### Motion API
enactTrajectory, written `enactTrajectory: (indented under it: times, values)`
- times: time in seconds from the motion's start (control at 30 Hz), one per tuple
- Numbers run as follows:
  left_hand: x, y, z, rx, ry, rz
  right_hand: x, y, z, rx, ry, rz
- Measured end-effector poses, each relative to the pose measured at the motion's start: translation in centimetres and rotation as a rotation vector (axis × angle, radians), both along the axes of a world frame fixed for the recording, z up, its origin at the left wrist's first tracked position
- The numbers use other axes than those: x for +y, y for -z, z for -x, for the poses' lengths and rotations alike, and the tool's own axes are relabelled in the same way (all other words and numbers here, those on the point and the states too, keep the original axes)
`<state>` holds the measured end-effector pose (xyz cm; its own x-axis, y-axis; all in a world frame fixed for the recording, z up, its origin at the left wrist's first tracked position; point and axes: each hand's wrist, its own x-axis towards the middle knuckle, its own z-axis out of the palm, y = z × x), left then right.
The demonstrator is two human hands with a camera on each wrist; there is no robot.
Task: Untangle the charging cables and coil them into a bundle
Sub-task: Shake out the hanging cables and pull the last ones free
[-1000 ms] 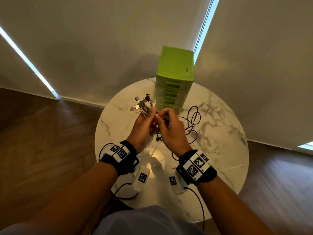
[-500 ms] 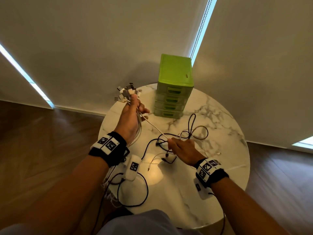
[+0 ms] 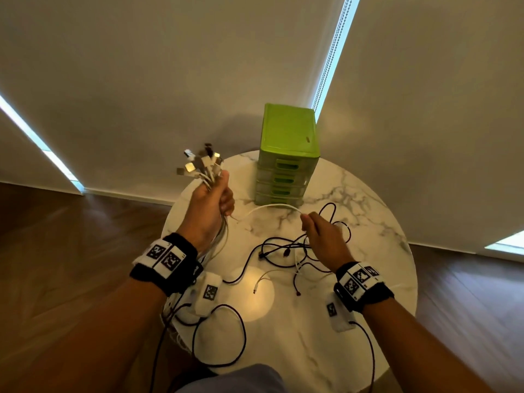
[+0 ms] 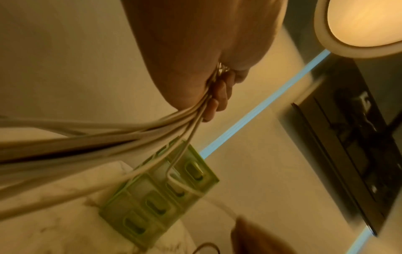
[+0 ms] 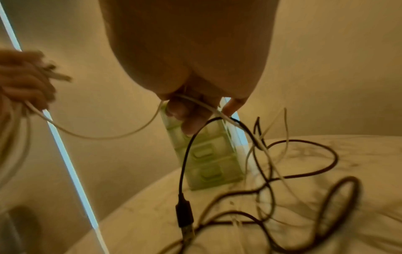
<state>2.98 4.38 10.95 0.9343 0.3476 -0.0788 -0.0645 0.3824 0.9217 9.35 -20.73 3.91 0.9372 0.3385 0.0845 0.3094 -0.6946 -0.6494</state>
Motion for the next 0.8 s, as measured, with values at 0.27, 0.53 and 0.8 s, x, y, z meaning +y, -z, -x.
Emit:
enactTrajectory:
  times: [0.27,0.53,0.8]
  values:
    - [-5.4,2.0,-0.4,0.2,0.213,-0.248,4.9,-4.0,3.0,-0.189,-0.194,0.024]
    - [-5.8,1.7,-1.4,0.09,0.053,-0.315,3.6,-1.1,3.9,0.02,-0.247,0.008]
    - [-0.1,-1.4,-3.1,-0.087,-0.135,-0.13,-4.0,5.6,3.8,0.352,-0.253,0.37]
